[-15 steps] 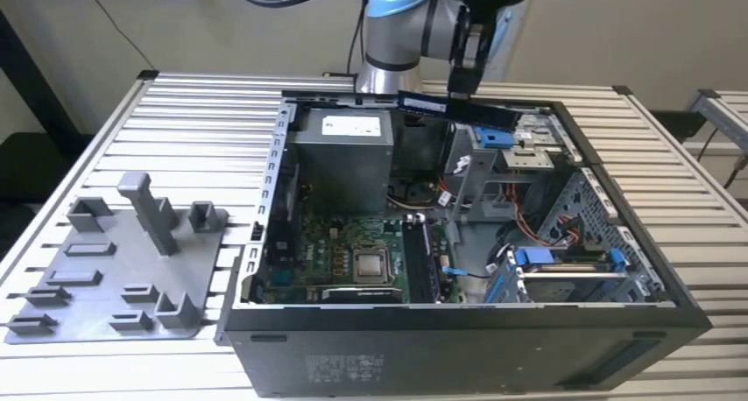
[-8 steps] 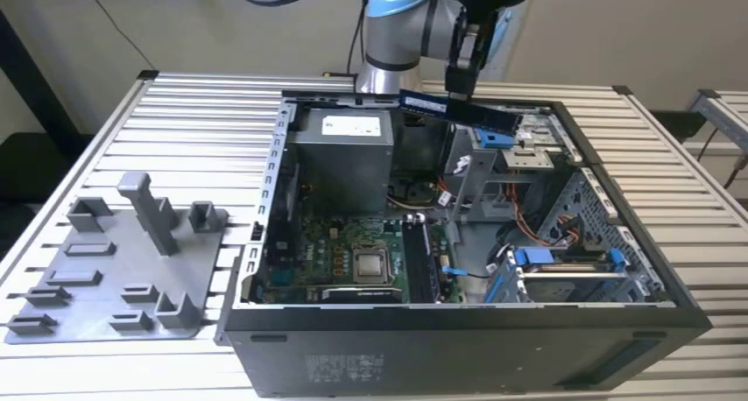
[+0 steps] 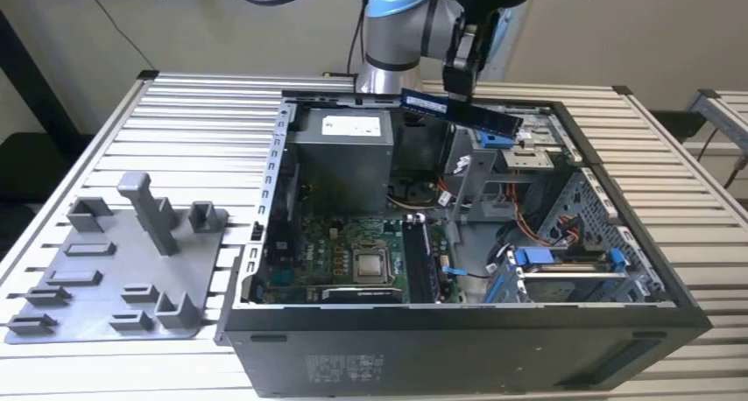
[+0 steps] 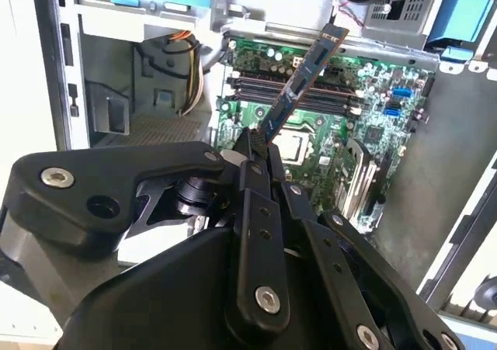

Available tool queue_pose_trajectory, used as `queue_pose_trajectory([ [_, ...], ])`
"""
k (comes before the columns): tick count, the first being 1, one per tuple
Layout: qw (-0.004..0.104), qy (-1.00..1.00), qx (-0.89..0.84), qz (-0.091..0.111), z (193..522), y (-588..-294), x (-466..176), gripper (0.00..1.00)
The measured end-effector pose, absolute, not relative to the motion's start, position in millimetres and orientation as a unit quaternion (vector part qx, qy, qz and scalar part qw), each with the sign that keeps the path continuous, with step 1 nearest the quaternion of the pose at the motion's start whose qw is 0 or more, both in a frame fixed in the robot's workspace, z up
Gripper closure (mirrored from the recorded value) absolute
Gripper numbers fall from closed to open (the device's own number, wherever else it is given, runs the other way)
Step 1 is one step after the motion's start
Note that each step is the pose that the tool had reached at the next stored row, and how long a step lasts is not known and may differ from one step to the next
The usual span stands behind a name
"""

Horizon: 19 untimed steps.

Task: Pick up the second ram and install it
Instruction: 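Insert the second ram into the second slot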

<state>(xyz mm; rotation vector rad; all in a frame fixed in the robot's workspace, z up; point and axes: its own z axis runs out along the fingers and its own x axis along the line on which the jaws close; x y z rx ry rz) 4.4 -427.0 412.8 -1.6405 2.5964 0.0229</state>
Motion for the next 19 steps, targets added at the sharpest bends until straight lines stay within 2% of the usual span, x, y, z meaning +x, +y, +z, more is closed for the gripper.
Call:
queue_pose_trajectory([
  [19,0.035,0.874,-0.485,0.005,411.9,-427.3,5.0,0.86],
])
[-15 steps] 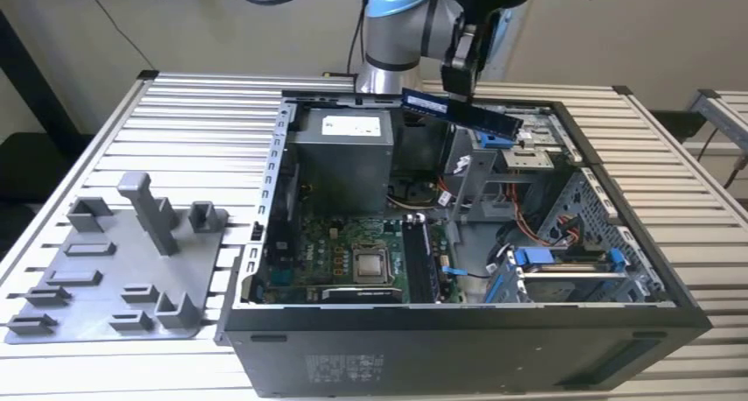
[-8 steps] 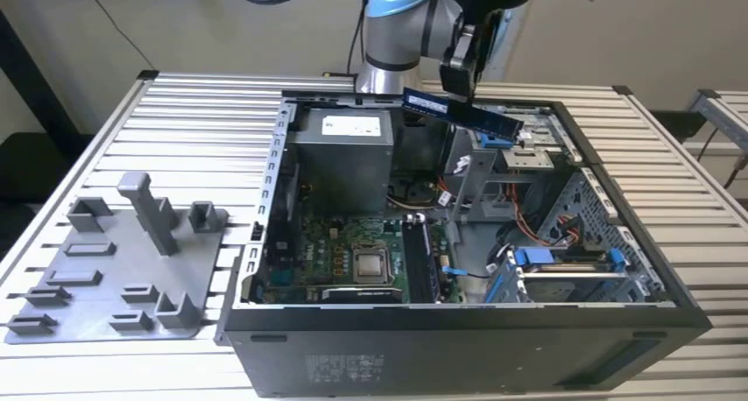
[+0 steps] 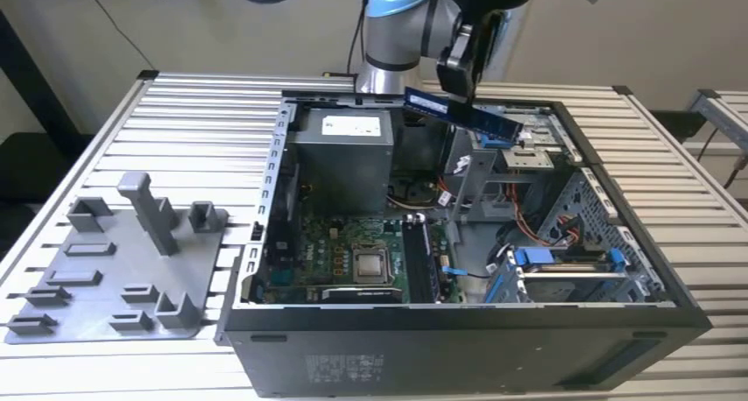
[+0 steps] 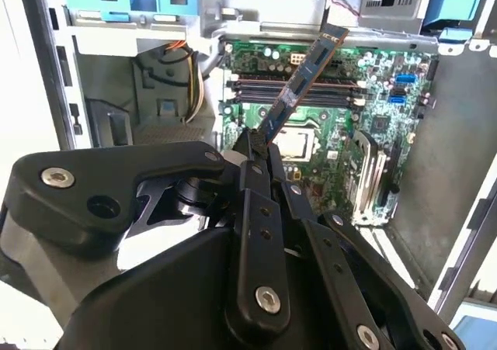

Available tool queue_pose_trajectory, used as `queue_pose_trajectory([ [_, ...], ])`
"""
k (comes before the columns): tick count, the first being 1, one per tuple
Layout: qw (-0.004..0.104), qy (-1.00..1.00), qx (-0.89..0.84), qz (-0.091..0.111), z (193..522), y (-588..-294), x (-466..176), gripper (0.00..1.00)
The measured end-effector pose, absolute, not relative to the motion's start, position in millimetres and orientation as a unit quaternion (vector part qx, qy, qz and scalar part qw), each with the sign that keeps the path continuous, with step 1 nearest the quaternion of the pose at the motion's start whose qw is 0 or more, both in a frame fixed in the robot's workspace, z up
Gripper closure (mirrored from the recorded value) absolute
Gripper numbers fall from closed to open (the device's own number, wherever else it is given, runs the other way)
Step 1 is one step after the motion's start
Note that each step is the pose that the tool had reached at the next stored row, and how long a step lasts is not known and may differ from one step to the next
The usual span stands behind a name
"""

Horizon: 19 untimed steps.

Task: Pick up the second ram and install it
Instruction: 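Insert the second ram into the second slot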

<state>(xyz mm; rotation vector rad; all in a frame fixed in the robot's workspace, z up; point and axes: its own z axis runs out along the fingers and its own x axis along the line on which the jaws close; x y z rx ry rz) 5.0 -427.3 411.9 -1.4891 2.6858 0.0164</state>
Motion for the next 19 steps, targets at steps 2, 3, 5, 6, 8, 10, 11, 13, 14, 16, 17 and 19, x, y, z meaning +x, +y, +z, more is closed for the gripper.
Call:
queue_pose_trajectory([
  [2,0.035,0.882,-0.471,0.005,411.8,-427.3,5.0,0.86],
  [3,0.035,0.885,-0.464,0.004,411.7,-427.3,5.0,0.86],
  [5,0.035,0.893,-0.449,0.004,411.5,-427.3,5.0,0.86],
  [6,0.035,0.896,-0.443,0.004,411.5,-427.3,5.0,0.86],
  [8,0.035,0.902,-0.43,0.003,411.4,-427.3,5.0,0.86],
  [10,0.036,0.907,-0.419,0.003,411.2,-427.4,5.0,0.86],
  [11,0.036,0.91,-0.413,0.003,411.1,-427.4,5.0,0.86],
  [13,0.036,0.916,-0.399,0.002,410.9,-427.4,5.0,0.86],
  [14,0.036,0.919,-0.393,0.002,410.8,-427.4,5.0,0.86],
  [16,0.036,0.924,-0.38,0.001,410.5,-427.5,5.0,0.86],
  [17,0.036,0.927,-0.374,0.001,410.5,-427.5,5.0,0.86],
  [19,0.036,0.931,-0.364,0.0,410.3,-427.9,5.0,0.86],
])
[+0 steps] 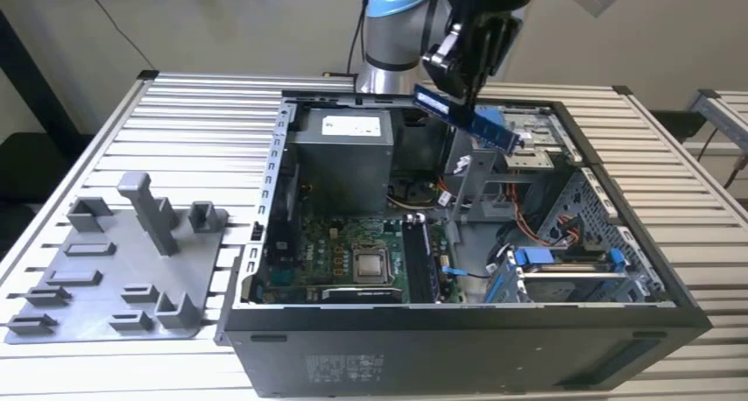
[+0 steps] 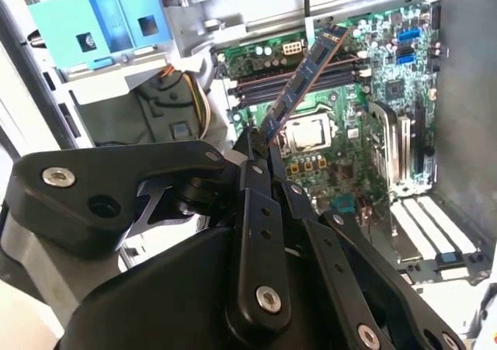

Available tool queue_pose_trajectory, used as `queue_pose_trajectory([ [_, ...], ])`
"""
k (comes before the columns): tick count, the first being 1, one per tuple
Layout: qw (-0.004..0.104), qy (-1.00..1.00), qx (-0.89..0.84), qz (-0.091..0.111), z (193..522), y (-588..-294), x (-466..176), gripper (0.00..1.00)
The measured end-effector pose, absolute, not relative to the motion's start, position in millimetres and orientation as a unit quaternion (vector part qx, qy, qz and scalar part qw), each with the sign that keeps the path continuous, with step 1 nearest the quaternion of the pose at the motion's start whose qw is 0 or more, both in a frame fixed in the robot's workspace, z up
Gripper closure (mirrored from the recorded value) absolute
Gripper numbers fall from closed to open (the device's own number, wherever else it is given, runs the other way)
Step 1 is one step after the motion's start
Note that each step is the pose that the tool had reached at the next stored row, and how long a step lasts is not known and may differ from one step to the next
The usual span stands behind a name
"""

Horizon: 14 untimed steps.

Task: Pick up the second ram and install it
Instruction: 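Insert the second ram into the second slot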

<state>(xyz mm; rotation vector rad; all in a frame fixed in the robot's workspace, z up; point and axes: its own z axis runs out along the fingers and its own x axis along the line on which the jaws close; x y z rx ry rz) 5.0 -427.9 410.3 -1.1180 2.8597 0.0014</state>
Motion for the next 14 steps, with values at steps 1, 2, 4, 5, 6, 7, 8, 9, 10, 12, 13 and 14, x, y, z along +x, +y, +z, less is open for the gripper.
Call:
queue_pose_trajectory([
  [1,0.036,0.933,-0.359,0.0,410.1,-428.0,5.0,0.86],
  [2,0.036,0.935,-0.354,0.0,410.0,-428.2,5.0,0.86],
  [4,0.036,0.938,-0.344,0.0,409.7,-428.5,5.0,0.86],
  [5,0.036,0.94,-0.339,0.0,409.4,-428.6,5.0,0.86],
  [6,0.036,0.942,-0.333,-0.001,409.2,-428.7,5.0,0.86],
  [7,0.036,0.944,-0.328,-0.001,409.0,-428.7,5.0,0.86],
  [8,0.036,0.946,-0.323,-0.001,408.9,-428.7,5.0,0.86],
  [9,0.036,0.947,-0.32,-0.001,408.8,-428.8,5.0,0.86],
  [10,0.035,0.948,-0.317,-0.002,408.6,-428.7,5.0,0.86],
  [12,0.035,0.95,-0.309,-0.002,408.1,-428.8,5.0,0.86],
  [13,0.034,0.952,-0.303,-0.002,407.9,-428.8,5.0,0.86],
  [14,0.034,0.955,-0.295,-0.002,407.6,-428.8,5.0,0.86],
])
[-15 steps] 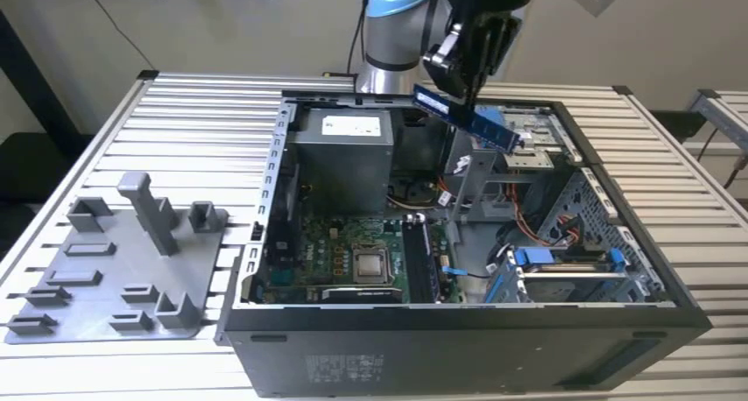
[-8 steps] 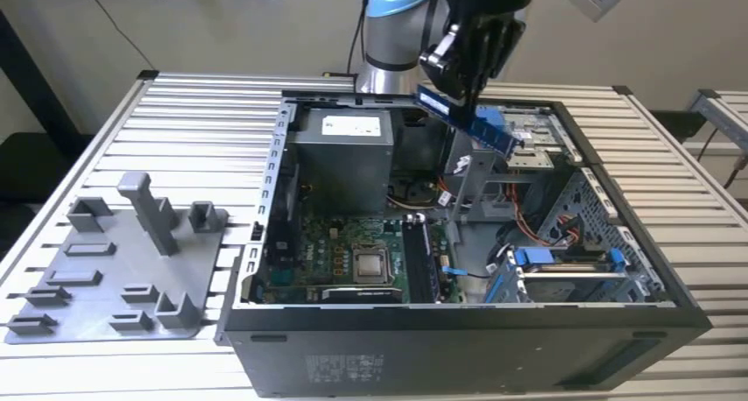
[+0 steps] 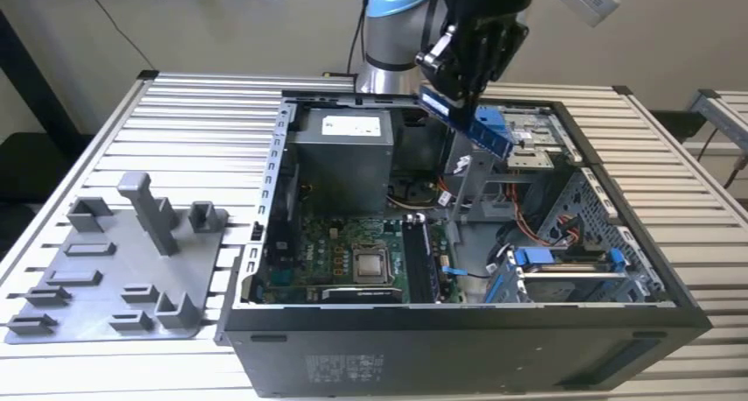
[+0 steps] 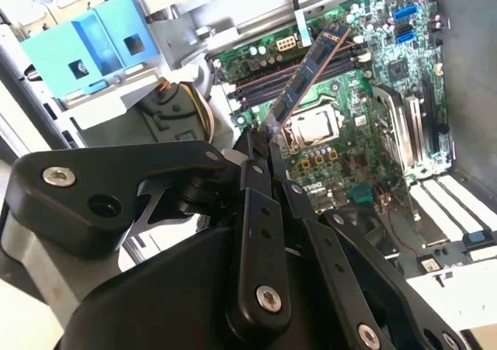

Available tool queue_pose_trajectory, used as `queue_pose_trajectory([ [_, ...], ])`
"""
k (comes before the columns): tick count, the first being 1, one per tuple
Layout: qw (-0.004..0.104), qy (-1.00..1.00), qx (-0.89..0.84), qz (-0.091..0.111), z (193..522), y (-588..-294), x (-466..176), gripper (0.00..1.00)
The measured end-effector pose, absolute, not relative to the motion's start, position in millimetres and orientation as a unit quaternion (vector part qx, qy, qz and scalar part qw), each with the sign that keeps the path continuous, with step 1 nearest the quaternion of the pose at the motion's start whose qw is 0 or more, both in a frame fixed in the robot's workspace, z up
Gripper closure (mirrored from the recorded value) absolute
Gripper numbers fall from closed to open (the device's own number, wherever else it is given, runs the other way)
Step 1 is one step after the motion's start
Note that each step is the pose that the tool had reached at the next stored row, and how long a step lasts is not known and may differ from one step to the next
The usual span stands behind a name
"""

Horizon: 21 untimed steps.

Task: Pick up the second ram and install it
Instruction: 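Insert the second ram into the second slot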

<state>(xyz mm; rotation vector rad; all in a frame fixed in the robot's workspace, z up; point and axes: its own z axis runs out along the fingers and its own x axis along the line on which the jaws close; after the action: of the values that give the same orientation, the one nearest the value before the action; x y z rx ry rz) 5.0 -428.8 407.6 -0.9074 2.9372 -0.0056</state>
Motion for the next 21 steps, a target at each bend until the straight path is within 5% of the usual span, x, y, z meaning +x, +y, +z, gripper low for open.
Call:
queue_pose_trajectory([
  [9,0.02,0.971,-0.237,0.0,405.5,-428.7,5.0,0.86],
  [21,0.019,0.992,-0.128,-0.002,402.6,-428.8,5.1,0.86],
])
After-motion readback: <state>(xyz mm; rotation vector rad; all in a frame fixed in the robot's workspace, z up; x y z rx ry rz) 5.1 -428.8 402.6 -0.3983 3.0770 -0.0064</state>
